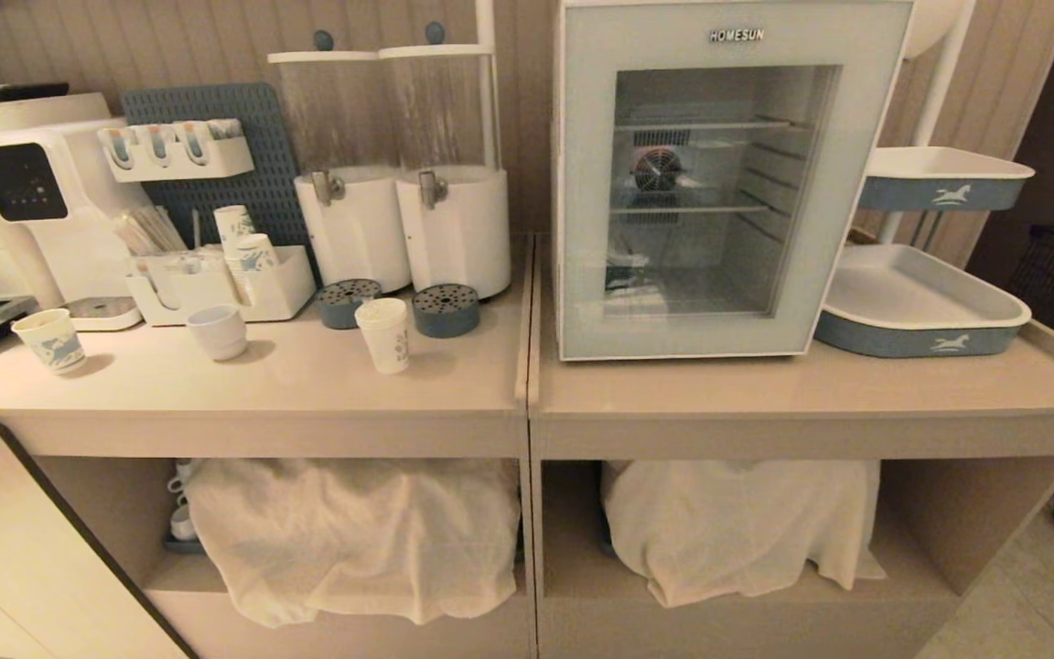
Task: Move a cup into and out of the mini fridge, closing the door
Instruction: Open the freezer door
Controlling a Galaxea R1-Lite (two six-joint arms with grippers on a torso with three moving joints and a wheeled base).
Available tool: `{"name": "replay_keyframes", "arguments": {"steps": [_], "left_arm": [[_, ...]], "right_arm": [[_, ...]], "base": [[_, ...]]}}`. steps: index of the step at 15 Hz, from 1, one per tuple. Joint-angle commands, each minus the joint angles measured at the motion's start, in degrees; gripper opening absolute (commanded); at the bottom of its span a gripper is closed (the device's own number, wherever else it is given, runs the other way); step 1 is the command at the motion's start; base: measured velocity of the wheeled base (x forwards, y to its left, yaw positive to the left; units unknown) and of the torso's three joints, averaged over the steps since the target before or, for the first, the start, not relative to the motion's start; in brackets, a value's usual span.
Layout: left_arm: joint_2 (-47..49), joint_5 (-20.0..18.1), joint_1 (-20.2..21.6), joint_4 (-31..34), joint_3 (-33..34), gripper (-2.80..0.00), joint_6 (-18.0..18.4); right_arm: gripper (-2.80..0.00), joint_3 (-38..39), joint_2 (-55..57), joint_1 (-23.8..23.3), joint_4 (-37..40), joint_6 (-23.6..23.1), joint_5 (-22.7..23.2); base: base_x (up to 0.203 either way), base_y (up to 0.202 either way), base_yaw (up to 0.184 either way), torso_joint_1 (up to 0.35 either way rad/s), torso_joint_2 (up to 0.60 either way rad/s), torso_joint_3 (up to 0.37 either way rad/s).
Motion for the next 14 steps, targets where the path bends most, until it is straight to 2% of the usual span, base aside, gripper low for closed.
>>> {"name": "replay_keyframes", "arguments": {"steps": [1, 8, 14], "left_arm": [[0.0, 0.0, 0.1, 0.0, 1.0, -2.80, 0.0], [0.0, 0.0, 0.0, -0.1, 1.0, -2.80, -0.3], [0.0, 0.0, 0.0, -0.1, 1.1, -2.80, -0.3]], "right_arm": [[-2.80, 0.1, -0.1, 0.0, 0.0, 0.0, 0.0], [-2.80, 0.1, -0.1, 0.0, 0.0, 0.0, 0.0], [-2.80, 0.1, -0.1, 0.0, -0.1, 0.0, 0.0]], "base": [[0.000, -0.190, 0.000, 0.002, 0.00, 0.002], [0.000, -0.187, 0.000, 0.002, 0.00, 0.002], [0.000, -0.014, -0.001, 0.000, 0.00, 0.000]]}}
